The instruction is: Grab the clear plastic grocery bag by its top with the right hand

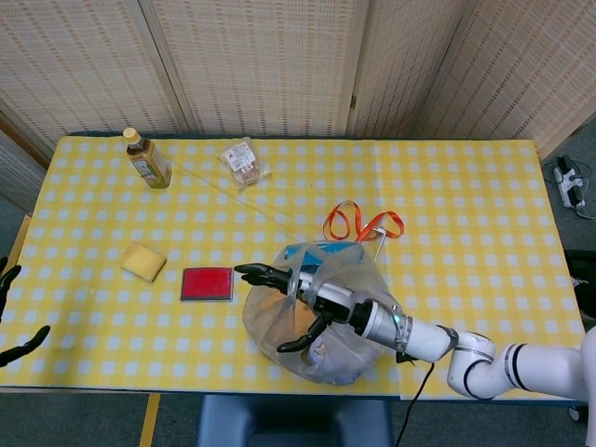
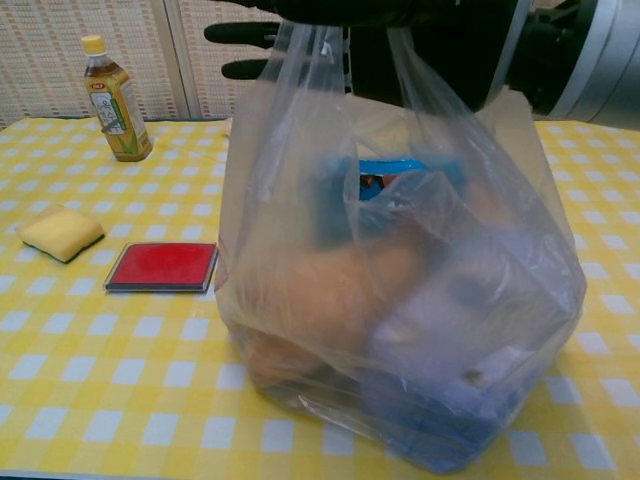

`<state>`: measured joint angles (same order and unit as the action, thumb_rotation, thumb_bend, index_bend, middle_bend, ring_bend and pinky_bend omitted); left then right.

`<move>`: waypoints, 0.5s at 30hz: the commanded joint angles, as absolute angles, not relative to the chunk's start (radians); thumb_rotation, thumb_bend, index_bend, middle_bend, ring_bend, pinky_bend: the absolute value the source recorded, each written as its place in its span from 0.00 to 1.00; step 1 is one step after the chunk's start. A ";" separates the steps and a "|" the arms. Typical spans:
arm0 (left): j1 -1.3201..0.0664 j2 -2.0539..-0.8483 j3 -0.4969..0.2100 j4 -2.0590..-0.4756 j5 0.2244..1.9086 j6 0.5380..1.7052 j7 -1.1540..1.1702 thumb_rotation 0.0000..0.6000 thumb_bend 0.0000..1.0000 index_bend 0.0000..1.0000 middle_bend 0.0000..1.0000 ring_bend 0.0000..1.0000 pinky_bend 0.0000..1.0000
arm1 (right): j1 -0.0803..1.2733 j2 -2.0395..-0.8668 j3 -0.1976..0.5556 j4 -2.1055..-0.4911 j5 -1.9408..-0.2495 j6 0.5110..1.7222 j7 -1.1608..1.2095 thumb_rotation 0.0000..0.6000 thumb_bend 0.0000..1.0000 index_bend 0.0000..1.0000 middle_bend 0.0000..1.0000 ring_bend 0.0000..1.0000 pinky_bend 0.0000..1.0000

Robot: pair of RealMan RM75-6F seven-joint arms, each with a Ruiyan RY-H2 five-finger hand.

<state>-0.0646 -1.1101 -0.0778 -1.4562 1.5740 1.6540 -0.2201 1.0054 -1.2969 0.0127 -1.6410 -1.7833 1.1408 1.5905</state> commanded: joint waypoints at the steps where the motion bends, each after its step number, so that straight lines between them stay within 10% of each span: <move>1: -0.066 -1.110 -0.078 -1.456 1.573 1.652 -0.219 1.00 0.23 0.00 0.00 0.00 0.00 | 1.028 -1.343 0.026 -1.596 -1.788 1.151 1.640 1.00 0.21 0.00 0.00 0.02 0.00; 15: -0.065 -1.103 -0.083 -1.454 1.555 1.640 -0.234 1.00 0.23 0.00 0.00 0.00 0.00 | 1.066 -1.439 0.076 -1.512 -1.742 1.188 1.673 1.00 0.20 0.17 0.20 0.16 0.06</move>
